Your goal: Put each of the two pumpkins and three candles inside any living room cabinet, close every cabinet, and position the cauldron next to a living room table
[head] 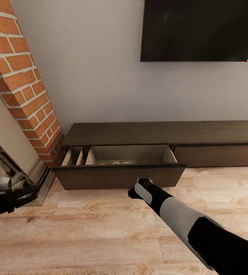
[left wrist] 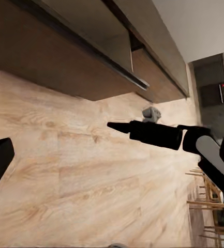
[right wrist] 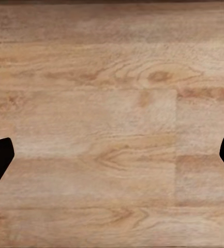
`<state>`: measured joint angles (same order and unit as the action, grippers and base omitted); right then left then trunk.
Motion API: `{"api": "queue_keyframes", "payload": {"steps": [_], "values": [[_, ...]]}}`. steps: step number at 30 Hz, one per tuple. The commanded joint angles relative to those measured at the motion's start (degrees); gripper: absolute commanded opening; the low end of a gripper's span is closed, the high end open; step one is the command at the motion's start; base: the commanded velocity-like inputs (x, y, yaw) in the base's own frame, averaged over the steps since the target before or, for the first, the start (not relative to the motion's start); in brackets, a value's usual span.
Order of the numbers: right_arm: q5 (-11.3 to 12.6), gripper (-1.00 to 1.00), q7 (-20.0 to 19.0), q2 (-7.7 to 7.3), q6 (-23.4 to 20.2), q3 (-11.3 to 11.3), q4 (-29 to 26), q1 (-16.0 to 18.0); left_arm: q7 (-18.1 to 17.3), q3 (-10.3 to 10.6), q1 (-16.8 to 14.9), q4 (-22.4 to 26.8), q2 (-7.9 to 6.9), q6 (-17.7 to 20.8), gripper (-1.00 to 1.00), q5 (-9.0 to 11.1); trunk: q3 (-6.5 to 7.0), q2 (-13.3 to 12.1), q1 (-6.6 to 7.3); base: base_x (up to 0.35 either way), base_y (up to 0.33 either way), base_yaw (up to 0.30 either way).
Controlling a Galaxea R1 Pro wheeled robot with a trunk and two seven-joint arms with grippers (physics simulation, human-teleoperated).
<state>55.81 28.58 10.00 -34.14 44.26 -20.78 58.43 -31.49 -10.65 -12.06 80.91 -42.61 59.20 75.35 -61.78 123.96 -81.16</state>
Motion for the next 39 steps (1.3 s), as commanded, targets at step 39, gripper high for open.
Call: {"api": "queue_keyframes", "payload": {"steps": [39], "values": [[-0.01, 1.00, 0.28, 0.00, 11.91, 0.83, 0.02, -4.20, 59.69, 18.63, -0.94, -10.14, 33.97, -34.68, 1.00, -42.95, -0.04, 0.02, 0.03, -0.030, 0.000, 0.000]]}}
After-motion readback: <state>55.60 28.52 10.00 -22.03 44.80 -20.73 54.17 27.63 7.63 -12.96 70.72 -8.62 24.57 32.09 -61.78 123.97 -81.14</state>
